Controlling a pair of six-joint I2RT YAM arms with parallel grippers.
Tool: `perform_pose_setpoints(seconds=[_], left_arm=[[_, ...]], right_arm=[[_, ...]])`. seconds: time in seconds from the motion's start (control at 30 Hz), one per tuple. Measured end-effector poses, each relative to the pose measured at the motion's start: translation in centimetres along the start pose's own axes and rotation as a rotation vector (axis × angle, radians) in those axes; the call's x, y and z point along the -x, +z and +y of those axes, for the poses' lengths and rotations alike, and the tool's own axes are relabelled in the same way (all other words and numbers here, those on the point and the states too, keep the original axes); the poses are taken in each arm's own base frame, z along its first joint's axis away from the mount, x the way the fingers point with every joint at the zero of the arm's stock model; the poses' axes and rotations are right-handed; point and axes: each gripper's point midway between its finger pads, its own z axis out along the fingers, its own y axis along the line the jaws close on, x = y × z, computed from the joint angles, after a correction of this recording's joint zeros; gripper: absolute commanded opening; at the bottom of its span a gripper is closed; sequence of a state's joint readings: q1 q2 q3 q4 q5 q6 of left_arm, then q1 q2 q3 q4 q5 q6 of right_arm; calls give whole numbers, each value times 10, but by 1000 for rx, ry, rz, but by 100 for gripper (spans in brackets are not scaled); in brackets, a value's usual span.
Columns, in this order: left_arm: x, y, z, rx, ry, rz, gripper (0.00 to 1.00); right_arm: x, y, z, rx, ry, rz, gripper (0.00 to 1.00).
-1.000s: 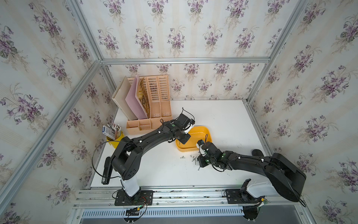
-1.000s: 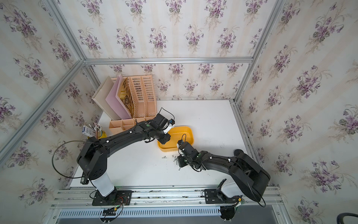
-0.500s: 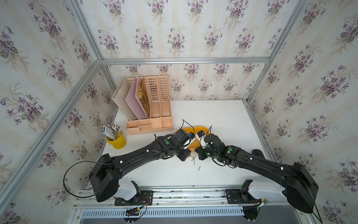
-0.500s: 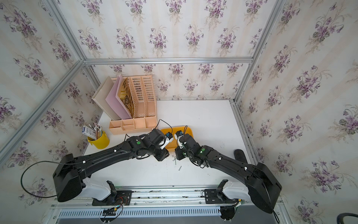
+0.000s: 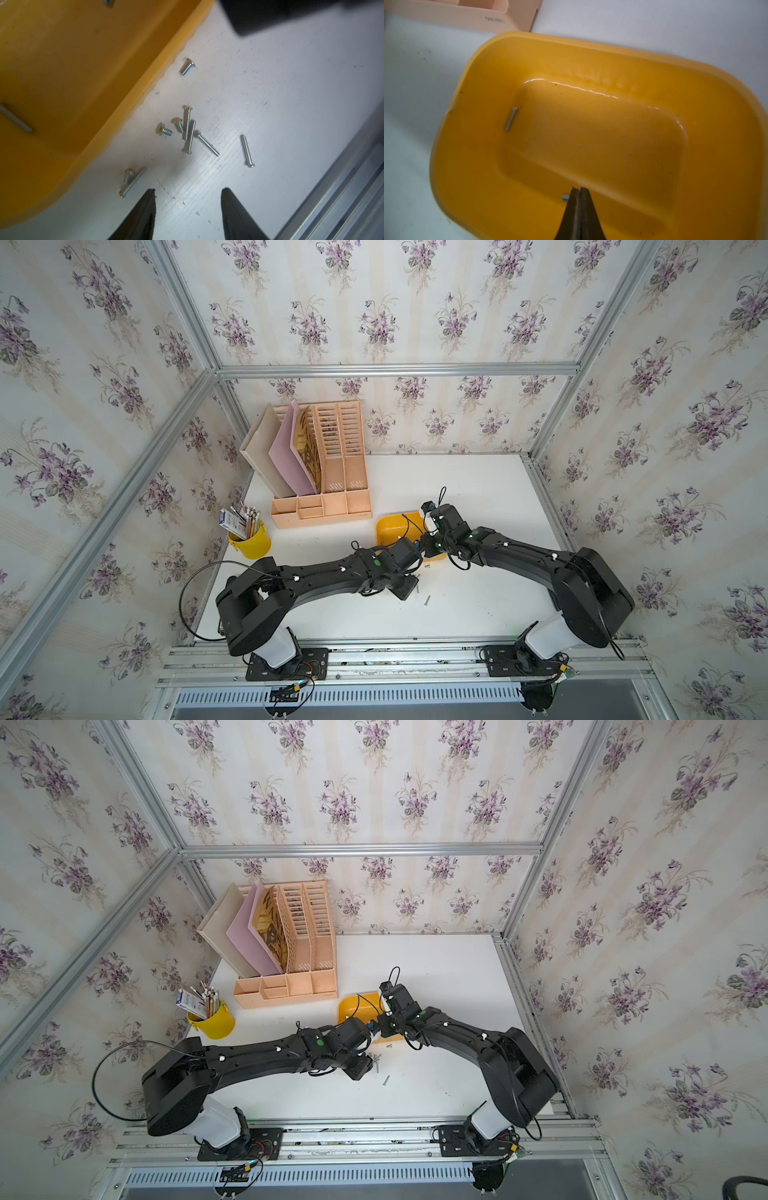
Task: Put the screws on the desktop into the storage box
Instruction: Place the screw in the storage box.
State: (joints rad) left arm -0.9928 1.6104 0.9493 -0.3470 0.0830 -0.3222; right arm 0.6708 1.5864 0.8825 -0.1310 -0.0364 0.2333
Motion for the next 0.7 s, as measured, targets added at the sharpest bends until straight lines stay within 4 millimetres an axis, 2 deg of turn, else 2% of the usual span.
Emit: perform_pose_setpoints(seconds=[0.07, 0.2, 0.33, 0.43, 0.57, 0.7], left_arm=[[-1, 5, -1, 6, -10, 11, 51], [-5, 8, -12, 12, -30, 33, 46], [-7, 14, -31, -5, -24, 51, 42], [-5, 20, -37, -11, -18, 53, 38], [1, 30, -45, -24, -22, 37, 36], [6, 36, -43, 16, -38, 33, 33]], right_arm=[[-3, 4, -3, -11, -6, 13, 16], [-4, 5, -8, -35, -15, 20, 18], [3, 2, -8, -32, -12, -5, 22], [6, 0, -10, -31, -5, -14, 22], [15, -12, -18, -32, 17, -53, 22], [25, -37, -23, -32, 32, -114, 22]])
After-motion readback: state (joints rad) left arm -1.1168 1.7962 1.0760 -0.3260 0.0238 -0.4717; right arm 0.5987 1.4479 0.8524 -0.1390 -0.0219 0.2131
